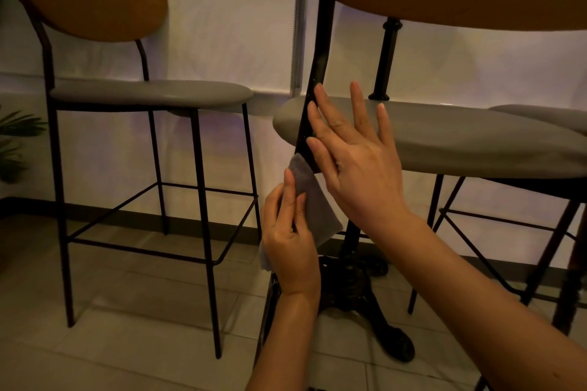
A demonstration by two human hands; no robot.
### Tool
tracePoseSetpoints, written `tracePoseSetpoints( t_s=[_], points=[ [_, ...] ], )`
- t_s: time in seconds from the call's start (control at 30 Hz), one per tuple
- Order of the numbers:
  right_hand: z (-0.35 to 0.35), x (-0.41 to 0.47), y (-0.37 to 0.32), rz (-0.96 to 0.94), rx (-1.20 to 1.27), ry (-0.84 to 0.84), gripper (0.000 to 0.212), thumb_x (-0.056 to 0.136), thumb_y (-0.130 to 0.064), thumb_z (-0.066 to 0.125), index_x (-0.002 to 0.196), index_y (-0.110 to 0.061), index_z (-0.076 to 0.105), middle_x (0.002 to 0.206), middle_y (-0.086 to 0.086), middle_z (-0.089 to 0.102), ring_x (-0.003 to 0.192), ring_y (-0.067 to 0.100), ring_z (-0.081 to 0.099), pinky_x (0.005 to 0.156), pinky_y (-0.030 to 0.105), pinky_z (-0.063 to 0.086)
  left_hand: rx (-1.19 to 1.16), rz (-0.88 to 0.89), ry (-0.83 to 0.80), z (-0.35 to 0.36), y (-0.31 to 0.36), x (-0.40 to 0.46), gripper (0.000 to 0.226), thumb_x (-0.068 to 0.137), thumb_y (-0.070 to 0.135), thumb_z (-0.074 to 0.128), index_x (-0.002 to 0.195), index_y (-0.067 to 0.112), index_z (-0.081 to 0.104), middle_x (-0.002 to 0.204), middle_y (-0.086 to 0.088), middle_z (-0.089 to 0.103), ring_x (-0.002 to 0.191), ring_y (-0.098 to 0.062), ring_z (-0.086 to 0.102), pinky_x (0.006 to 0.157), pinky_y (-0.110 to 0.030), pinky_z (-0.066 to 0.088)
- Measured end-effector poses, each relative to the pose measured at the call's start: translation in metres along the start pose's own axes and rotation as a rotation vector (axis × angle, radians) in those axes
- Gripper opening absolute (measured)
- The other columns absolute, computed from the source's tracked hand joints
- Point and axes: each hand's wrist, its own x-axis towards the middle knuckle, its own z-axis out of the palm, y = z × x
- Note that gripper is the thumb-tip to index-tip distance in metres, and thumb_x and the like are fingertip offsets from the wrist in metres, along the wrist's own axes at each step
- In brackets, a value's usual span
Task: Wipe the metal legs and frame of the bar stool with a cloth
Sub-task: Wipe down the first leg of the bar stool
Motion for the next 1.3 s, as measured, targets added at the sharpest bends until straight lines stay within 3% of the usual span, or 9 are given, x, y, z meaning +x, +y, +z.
tracePoseSetpoints(
  t_s=[0.23,0.47,0.63,0.73,0.87,1.03,1.17,1.3],
  points=[
    [0.000,-0.001,0.000,0.012,-0.019,-0.032,0.049,0.097,-0.040,0.022,0.142,-0.022,0.029,0.152,-0.007,0.019,0.142,0.026,0.006,0.112,0.053,0.010,-0.035,-0.060,-0.024,0.001,0.006,0.008,0.041,0.090,0.023,0.048,0.129,0.008,0.051,0.108,-0.003,0.058,0.102,-0.011,0.057,0.086,-0.036,0.053],
    [-0.003,-0.001,-0.003,0.031,0.033,-0.055,0.051,0.097,-0.041,0.014,0.142,-0.023,0.026,0.153,-0.007,0.017,0.142,0.024,0.003,0.112,0.055,0.009,0.042,0.074,-0.099,0.011,0.016,0.033,0.046,0.094,0.037,0.033,0.137,0.021,0.037,0.120,-0.001,0.051,0.100,-0.016,0.057,0.079,-0.036,0.054],
    [-0.007,0.000,-0.004,0.044,0.125,-0.055,0.053,0.095,-0.043,0.013,0.142,-0.022,0.028,0.152,-0.009,0.017,0.142,0.022,-0.001,0.112,0.055,0.006,0.178,0.168,-0.183,0.006,0.003,0.030,0.041,0.096,0.027,0.035,0.137,0.024,0.036,0.132,0.000,0.041,0.109,-0.018,0.054,0.078,-0.035,0.055],
    [-0.008,0.000,-0.003,0.038,0.125,-0.067,0.054,0.095,-0.043,0.011,0.143,-0.023,0.026,0.153,-0.010,0.015,0.142,0.021,-0.003,0.113,0.053,0.004,0.207,0.164,-0.181,0.001,-0.003,0.019,0.041,0.094,0.019,0.038,0.135,0.020,0.043,0.131,-0.001,0.042,0.111,-0.017,0.053,0.081,-0.035,0.055],
    [-0.006,-0.001,-0.004,0.039,0.099,-0.062,0.053,0.095,-0.043,0.012,0.143,-0.023,0.026,0.153,-0.009,0.015,0.142,0.022,-0.001,0.113,0.052,0.005,0.135,0.128,-0.169,-0.007,-0.012,0.004,0.042,0.095,0.016,0.042,0.137,0.016,0.037,0.120,-0.008,0.050,0.107,-0.019,0.054,0.086,-0.037,0.052],
    [-0.002,-0.003,0.000,-0.001,-0.019,-0.075,0.054,0.096,-0.047,0.021,0.144,-0.022,0.024,0.153,-0.005,0.015,0.142,0.026,0.004,0.113,0.052,0.009,-0.039,0.024,-0.135,-0.012,-0.011,0.001,0.043,0.092,0.017,0.048,0.134,0.013,0.040,0.101,0.007,0.050,0.091,-0.012,0.053,0.083,-0.032,0.051],
    [0.001,-0.003,0.004,-0.022,-0.107,-0.087,0.058,0.094,-0.051,0.028,0.145,-0.023,0.020,0.154,-0.005,0.011,0.142,0.028,0.004,0.113,0.051,0.011,-0.147,-0.131,-0.141,-0.015,-0.006,0.006,0.046,0.088,0.026,0.055,0.132,0.026,0.041,0.099,0.022,0.052,0.096,-0.009,0.055,0.085,-0.030,0.051],
    [0.003,-0.004,0.004,-0.029,-0.146,-0.082,0.062,0.092,-0.051,0.033,0.145,-0.022,0.020,0.154,-0.003,0.014,0.141,0.030,0.007,0.112,0.053,0.015,-0.138,-0.136,-0.151,-0.016,-0.008,0.003,0.048,0.087,0.023,0.055,0.133,0.023,0.042,0.101,0.028,0.052,0.098,-0.001,0.054,0.083,-0.016,0.047]
  ],
)
